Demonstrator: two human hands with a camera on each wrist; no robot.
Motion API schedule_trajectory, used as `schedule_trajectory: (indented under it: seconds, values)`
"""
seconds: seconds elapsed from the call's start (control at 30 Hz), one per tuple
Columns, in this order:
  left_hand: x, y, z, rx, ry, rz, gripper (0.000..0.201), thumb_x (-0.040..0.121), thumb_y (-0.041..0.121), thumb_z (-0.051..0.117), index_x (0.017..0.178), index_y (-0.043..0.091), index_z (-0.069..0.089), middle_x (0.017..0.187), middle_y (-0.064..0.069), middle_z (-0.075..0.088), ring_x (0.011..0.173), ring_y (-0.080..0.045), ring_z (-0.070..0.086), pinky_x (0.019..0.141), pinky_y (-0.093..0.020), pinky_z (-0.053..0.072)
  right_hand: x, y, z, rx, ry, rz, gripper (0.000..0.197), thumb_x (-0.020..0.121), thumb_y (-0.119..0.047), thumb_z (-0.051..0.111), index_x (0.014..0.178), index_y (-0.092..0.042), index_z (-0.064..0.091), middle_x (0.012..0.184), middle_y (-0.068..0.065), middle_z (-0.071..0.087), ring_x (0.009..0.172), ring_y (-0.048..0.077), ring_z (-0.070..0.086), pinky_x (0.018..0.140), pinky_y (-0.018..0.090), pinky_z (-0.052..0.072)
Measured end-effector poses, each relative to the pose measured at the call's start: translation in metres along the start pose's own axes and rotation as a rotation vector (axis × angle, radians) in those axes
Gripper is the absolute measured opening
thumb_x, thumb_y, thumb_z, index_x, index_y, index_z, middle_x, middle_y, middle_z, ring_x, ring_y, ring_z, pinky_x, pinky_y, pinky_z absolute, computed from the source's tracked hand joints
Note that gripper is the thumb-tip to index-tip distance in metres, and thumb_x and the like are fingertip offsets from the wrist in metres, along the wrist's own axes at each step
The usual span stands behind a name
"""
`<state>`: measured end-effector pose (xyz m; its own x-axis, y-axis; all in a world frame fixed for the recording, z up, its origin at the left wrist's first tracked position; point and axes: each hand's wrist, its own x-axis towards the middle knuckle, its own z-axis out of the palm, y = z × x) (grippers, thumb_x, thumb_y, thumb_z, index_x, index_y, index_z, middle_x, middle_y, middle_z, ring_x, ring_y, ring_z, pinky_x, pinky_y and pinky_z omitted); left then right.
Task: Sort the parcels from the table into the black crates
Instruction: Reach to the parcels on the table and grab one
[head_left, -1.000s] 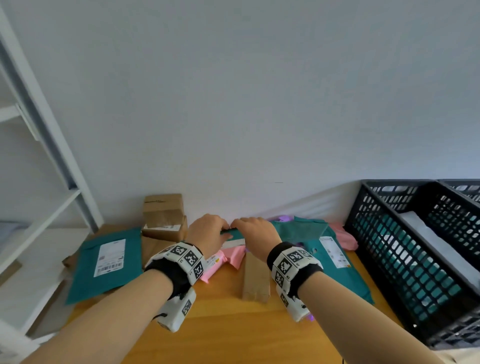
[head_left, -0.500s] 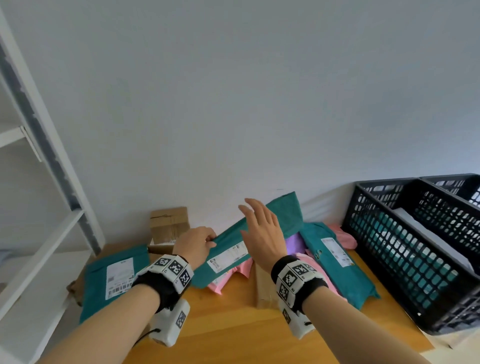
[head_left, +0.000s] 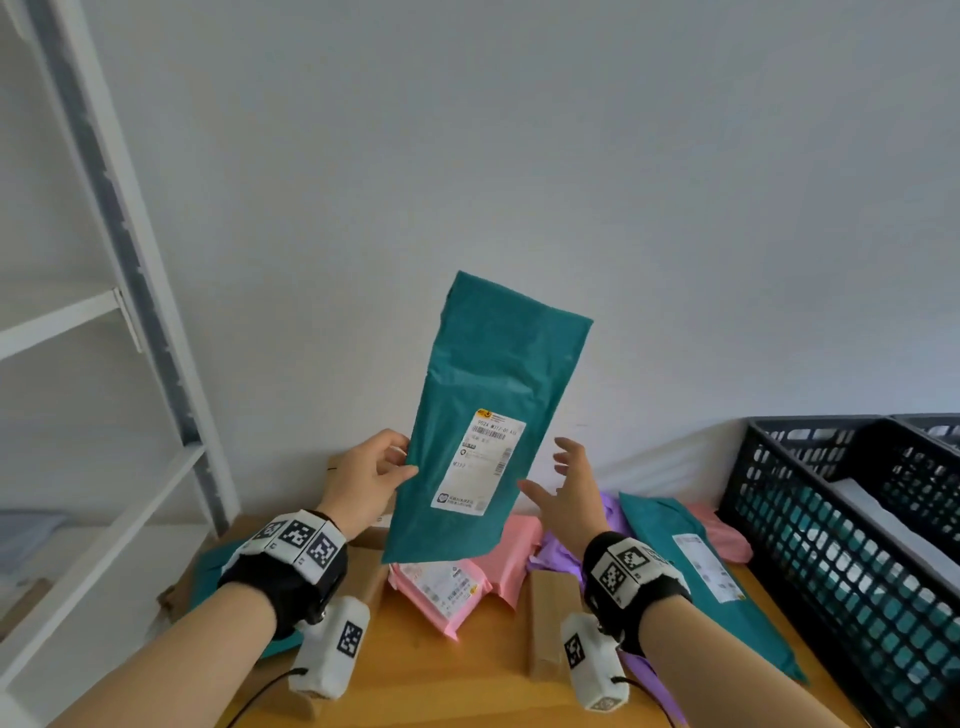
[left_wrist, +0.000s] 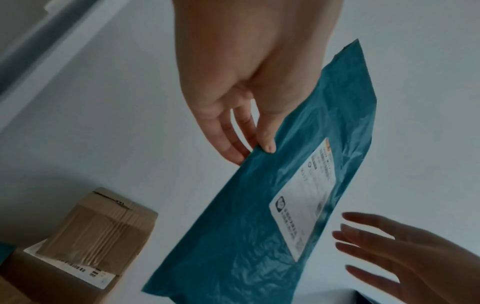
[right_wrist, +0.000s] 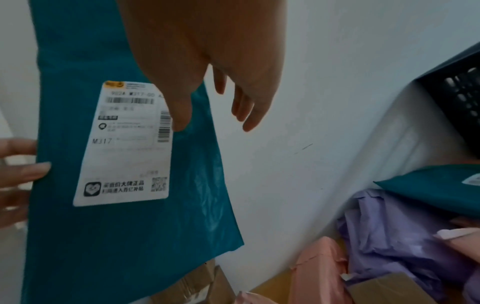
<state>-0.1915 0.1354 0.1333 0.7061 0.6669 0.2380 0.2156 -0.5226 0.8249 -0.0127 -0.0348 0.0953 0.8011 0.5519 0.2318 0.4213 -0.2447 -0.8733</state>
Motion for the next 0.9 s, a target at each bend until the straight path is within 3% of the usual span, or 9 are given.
schedule_trajectory:
  seconds: [0.17,0.23,0.3,0.37,0.47,0.57,0.9]
  values:
    - [-0.005,0.008,-0.014,-0.132,0.034,-0.047,0.013,0.087,0.002,0.062,0.099,0.007,0.059,0.09,-0.008,0.068,0.084,-0.023,0.066,0.065,-0.019,0.055,0.013,-0.003,0.002,0.212,-0.18,0.057,0.078,0.082,-0.02,0.073,0.144,-0.025,0.025,0.134,0.005,0.046,0.123,0.022,0.048,0.104,0.04,0.042]
    - [-0.006,0.008,-0.02,-0.167,0.035,-0.069,0.015,0.087,0.001,0.063,0.1,0.008,0.059,0.091,-0.011,0.069,0.086,-0.026,0.067,0.069,-0.025,0.057,0.016,-0.005,0.004,0.285,-0.268,0.052,0.075,0.084,-0.014,0.072,0.142,-0.03,0.028,0.132,0.006,0.053,0.119,0.021,0.054,0.099,0.039,0.048]
    - [-0.006,0.008,-0.025,-0.177,0.028,-0.084,0.019,0.087,0.002,0.064,0.102,0.011,0.059,0.092,-0.011,0.07,0.087,-0.027,0.067,0.076,-0.033,0.058,0.017,-0.011,0.007,0.368,-0.315,0.04,0.067,0.085,-0.005,0.068,0.137,-0.03,0.033,0.122,0.009,0.061,0.108,0.018,0.062,0.084,0.028,0.056]
    - [-0.007,0.008,-0.029,-0.183,0.023,-0.09,0.025,0.087,0.004,0.063,0.108,0.016,0.059,0.093,-0.01,0.07,0.088,-0.025,0.067,0.079,-0.034,0.057,0.019,-0.017,0.01,0.402,-0.303,0.029,0.061,0.086,-0.002,0.066,0.135,-0.025,0.038,0.113,0.009,0.065,0.102,0.019,0.065,0.077,0.025,0.057]
    - [-0.007,0.008,-0.035,-0.185,0.041,-0.091,0.031,0.087,0.004,0.063,0.114,0.019,0.058,0.095,-0.01,0.07,0.089,-0.024,0.068,0.08,-0.034,0.057,0.022,-0.023,0.016,0.429,-0.278,0.016,0.057,0.086,0.001,0.065,0.133,-0.023,0.045,0.106,0.007,0.069,0.099,0.021,0.067,0.08,0.035,0.058]
    - [-0.006,0.006,-0.04,-0.22,0.063,-0.126,0.03,0.088,0.002,0.062,0.113,0.017,0.057,0.094,-0.013,0.069,0.086,-0.025,0.068,0.076,-0.035,0.059,0.025,-0.029,0.021,0.424,-0.289,-0.003,0.058,0.083,0.0,0.067,0.132,-0.024,0.047,0.106,0.006,0.07,0.099,0.021,0.067,0.082,0.039,0.058]
    - [-0.004,0.002,-0.054,-0.307,0.096,-0.163,0.031,0.088,0.001,0.062,0.114,0.017,0.056,0.096,-0.015,0.067,0.084,-0.024,0.069,0.071,-0.033,0.06,0.027,-0.053,0.025,0.398,-0.287,-0.082,0.055,0.082,0.003,0.067,0.124,-0.027,0.05,0.1,0.005,0.07,0.091,0.021,0.068,0.076,0.032,0.059]
